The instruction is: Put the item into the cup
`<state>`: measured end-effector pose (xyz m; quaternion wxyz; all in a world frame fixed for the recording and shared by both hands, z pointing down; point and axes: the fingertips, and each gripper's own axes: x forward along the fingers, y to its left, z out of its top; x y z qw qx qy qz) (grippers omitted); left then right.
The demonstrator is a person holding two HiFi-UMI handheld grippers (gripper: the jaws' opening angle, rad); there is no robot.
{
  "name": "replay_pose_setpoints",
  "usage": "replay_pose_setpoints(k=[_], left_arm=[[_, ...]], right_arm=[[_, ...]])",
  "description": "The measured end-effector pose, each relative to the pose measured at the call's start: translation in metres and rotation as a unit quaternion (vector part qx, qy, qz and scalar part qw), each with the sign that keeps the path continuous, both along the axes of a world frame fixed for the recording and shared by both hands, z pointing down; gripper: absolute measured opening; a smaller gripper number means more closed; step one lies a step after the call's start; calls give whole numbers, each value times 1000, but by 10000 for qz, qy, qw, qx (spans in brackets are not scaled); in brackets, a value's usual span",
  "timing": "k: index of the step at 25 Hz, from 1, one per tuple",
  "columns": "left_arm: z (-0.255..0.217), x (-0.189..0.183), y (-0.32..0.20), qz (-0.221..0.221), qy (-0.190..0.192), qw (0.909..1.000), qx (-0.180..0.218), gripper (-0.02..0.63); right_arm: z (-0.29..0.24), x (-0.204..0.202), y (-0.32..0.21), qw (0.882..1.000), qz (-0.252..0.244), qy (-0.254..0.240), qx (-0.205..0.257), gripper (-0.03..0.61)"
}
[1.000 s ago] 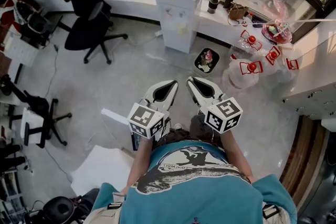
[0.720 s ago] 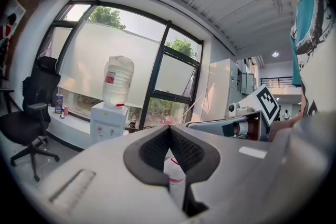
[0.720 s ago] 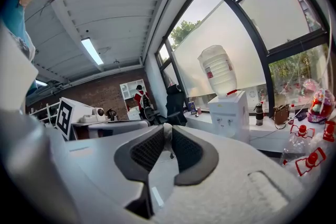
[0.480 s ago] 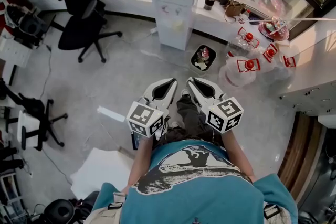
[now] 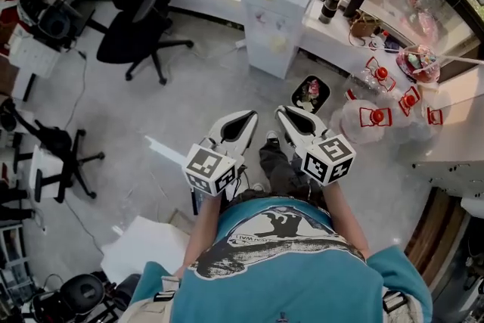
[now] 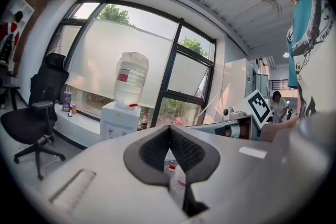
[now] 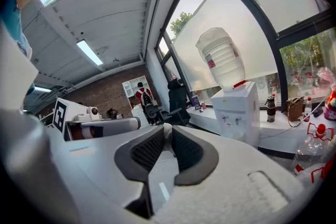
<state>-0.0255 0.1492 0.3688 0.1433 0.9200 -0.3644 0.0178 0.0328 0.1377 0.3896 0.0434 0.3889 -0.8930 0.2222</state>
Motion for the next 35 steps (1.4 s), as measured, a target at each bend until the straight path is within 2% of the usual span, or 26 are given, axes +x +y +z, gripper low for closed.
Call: replay_pose_setpoints(k=[8, 14, 25, 35], left_arm=[[-6, 14, -87, -246, -151, 9995, -99, 9], [-2, 31, -129, -329, -271, 9989, -207, 11], [0, 49, -173, -393, -589, 9972, -250, 11], [3, 63, -187, -252, -659, 9969, -356, 12]], right_arm=[[0, 14, -101, 9995, -234, -113, -152, 48], [2, 24, -148, 9988, -346, -287, -211, 48], [10, 42, -196, 9976, -352, -531, -280, 48], [16, 58, -209, 9970, -167, -650, -378, 48]])
